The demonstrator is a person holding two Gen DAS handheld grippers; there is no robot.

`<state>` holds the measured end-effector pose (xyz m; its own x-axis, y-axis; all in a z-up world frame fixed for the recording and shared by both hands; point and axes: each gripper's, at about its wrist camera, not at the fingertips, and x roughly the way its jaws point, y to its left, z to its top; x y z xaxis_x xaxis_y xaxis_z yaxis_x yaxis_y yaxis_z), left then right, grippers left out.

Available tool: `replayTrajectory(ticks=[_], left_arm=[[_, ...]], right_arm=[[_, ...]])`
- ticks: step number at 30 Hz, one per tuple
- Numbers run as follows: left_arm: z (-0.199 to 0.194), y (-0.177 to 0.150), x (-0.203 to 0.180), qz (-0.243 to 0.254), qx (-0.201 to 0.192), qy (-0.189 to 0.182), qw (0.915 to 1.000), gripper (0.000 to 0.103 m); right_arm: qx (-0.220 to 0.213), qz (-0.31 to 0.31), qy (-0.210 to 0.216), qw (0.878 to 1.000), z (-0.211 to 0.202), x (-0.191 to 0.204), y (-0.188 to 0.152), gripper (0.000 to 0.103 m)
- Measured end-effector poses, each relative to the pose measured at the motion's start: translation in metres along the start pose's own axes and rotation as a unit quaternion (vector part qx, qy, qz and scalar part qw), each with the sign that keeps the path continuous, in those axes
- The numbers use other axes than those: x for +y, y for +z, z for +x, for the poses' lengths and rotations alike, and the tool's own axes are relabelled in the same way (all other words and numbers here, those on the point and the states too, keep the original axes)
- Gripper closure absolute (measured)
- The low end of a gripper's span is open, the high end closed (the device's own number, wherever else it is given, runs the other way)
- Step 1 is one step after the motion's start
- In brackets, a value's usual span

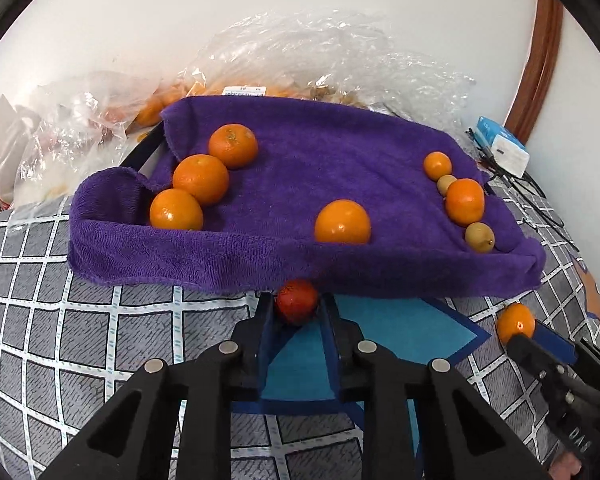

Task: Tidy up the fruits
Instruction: 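Grasp an orange with the right tool while the left tool approaches the red fruit, then grasp the small red fruit with the left tool while the right tool holds the orange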

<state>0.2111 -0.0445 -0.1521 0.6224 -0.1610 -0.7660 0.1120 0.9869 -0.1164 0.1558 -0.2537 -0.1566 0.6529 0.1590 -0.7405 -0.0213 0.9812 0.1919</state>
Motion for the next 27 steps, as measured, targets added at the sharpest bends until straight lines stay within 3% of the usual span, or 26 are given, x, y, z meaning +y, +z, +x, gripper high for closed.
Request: replayTrajectory(ticks=[10,19,26,27], left_arm=[[-0.015,-0.001,0.007,-0.017,-0.030,-0.011,0.9993,0.081],[-0.020,0.002,0.016,-0.035,-0.031,-0.023,0.9986,0.081],[-0.022,0.002,0.020,-0.046,-0.029,-0.034,0.9980,0.081],[-0.023,0.003,0.020,-0.046,-0.030,-0.035,0.9979,0.081]], right_arm=[[0.008,-0.005,0.000,1.000,0.005,0.004,0.002,0.061],[0.012,-0.020,0.002,1.000,0.007,0.010,0.001,0.061],[0.021,-0.075,-0.054,0.996,0.015,0.031,0.002,0.061],[0.020,-0.081,-0.055,0.995,0.016,0.033,0.003,0.066]])
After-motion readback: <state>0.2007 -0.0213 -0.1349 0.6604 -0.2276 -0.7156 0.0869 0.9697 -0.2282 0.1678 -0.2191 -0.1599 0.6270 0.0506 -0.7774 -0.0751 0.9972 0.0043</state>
